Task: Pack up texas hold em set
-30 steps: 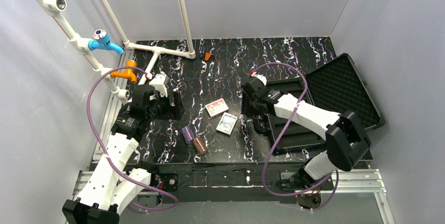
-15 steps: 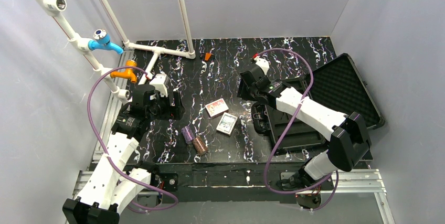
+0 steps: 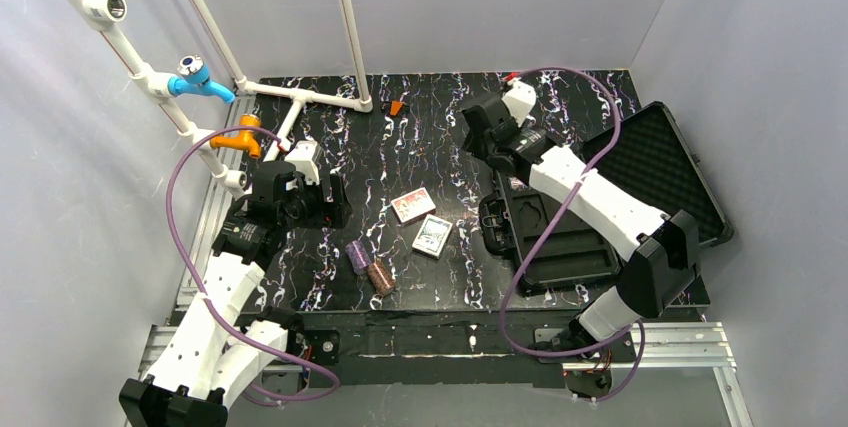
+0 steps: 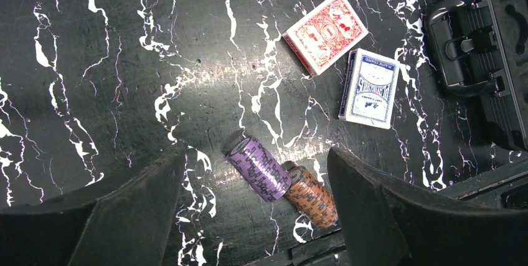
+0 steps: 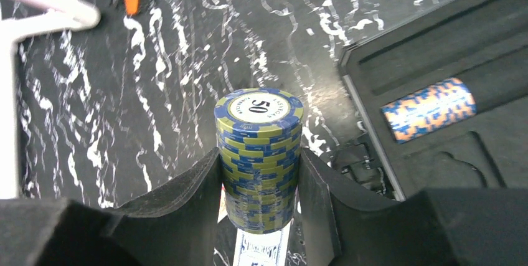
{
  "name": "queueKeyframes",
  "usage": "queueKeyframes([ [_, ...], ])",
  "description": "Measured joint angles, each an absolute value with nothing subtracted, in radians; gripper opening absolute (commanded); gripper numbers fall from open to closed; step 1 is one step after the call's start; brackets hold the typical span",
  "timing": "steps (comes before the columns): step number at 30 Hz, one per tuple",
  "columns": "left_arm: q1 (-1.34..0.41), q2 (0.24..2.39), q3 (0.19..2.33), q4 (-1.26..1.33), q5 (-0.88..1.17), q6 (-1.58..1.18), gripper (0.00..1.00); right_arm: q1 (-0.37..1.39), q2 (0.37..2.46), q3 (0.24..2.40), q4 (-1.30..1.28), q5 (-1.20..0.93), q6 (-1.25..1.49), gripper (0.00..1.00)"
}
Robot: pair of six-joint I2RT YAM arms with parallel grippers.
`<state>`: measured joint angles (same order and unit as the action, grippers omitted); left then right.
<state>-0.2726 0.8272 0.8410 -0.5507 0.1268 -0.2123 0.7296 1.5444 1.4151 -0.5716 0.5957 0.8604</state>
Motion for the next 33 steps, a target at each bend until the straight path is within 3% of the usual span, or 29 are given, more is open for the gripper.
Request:
queueKeyframes([
  [12, -0.273, 0.826, 0.841, -0.551, 0.127, -0.212, 0.82, 0.54, 1.563, 1.437, -0.711, 0.634, 1.04, 0.01],
  [33, -0.273, 0.821, 0.841, -0.551, 0.127, -0.212, 0.82, 0.293, 1.74, 1.475, -0.781, 0.356, 1.185, 0.01],
])
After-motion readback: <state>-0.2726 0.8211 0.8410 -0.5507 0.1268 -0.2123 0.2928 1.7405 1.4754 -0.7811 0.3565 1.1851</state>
